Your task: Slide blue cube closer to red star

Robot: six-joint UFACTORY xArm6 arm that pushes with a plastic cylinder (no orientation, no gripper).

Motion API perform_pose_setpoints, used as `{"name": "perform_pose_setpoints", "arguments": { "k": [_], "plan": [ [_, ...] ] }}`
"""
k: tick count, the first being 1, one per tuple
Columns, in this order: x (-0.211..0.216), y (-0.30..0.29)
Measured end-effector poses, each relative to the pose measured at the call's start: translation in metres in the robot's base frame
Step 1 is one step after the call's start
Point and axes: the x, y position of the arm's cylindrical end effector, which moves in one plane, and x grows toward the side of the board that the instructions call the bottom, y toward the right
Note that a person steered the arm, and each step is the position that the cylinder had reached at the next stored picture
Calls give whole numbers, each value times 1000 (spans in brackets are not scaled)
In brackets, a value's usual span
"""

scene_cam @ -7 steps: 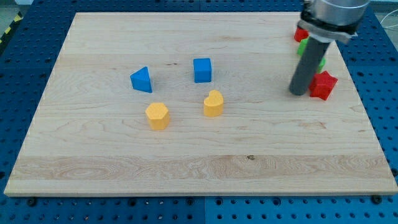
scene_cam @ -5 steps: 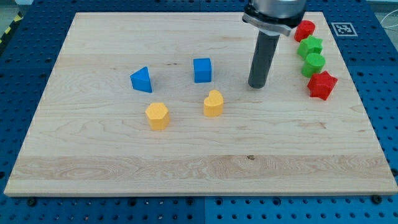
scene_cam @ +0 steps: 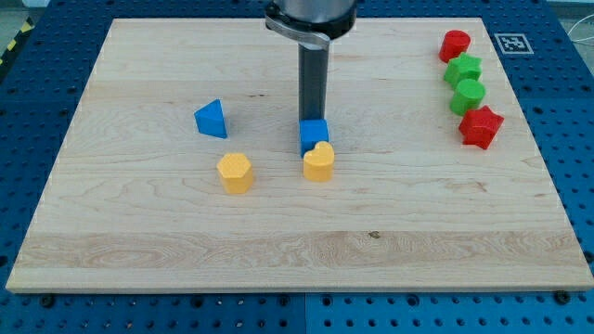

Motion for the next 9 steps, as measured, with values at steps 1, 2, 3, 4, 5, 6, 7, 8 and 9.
{"name": "perform_pose_setpoints", "arguments": {
  "k": [1, 2, 3, 4, 5, 6, 7, 8, 9],
  "plan": [
    [3, -38],
    [11, -45],
    [33, -18],
    [47, 15],
    [45, 36],
    [30, 25],
    [22, 33],
    [21, 58],
    [21, 79]
  ]
}}
